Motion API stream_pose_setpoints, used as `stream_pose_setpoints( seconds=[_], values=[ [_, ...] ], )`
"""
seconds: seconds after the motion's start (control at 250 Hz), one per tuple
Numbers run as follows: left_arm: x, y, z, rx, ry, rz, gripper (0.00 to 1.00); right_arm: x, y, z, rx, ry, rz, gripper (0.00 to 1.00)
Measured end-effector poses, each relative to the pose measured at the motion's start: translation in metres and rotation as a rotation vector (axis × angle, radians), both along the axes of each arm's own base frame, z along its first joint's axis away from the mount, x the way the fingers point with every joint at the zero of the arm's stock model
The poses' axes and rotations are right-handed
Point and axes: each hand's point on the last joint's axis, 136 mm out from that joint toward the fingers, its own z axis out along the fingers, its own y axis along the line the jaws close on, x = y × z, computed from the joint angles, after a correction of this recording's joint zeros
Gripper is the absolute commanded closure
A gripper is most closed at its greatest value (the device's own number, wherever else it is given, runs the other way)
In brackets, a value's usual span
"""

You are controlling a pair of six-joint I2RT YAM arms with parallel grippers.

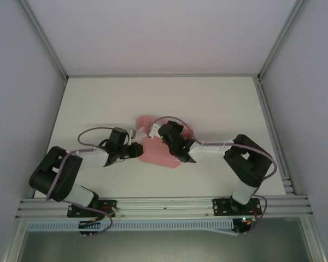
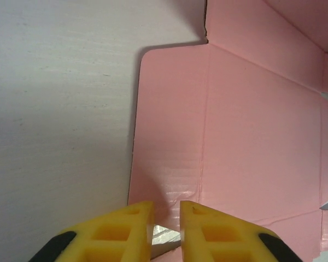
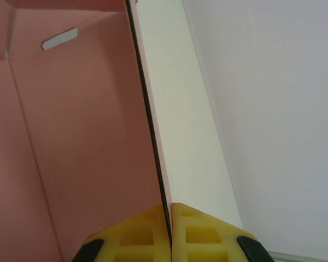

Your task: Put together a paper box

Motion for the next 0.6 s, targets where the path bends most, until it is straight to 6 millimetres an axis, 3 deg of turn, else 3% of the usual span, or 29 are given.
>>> stream_pose_setpoints(
  seconds=[0.275, 0.367, 0.423, 0.459, 0.499, 0.599],
  values=[
    [-0.002, -0.001, 0.001, -0.002, -0.003, -0.005, 0.79, -0.019, -0.002, 0.0, -0.005, -0.108, 0.012, 1.0],
    [-0.006, 0.001, 0.005, -0.003, -0.009, -0.009, 0.68, -0.022, -0.004, -0.003, -0.018, -0.136, 0.016, 1.0],
    [-0.006, 0.001, 0.011, -0.005, -0.023, -0.009, 0.66, -0.022, -0.005, -0.006, -0.03, -0.148, 0.016, 1.0],
    [-0.006, 0.002, 0.018, -0.007, -0.038, -0.007, 0.59, -0.021, -0.004, -0.006, -0.034, -0.155, 0.016, 1.0],
    [-0.005, 0.003, 0.025, -0.009, -0.058, -0.007, 0.43, -0.021, -0.004, -0.006, -0.035, -0.164, 0.013, 1.0],
    [0.004, 0.007, 0.053, 0.001, -0.131, 0.014, 0.21, -0.019, -0.005, -0.004, -0.041, -0.177, 0.006, 1.0]
  ],
)
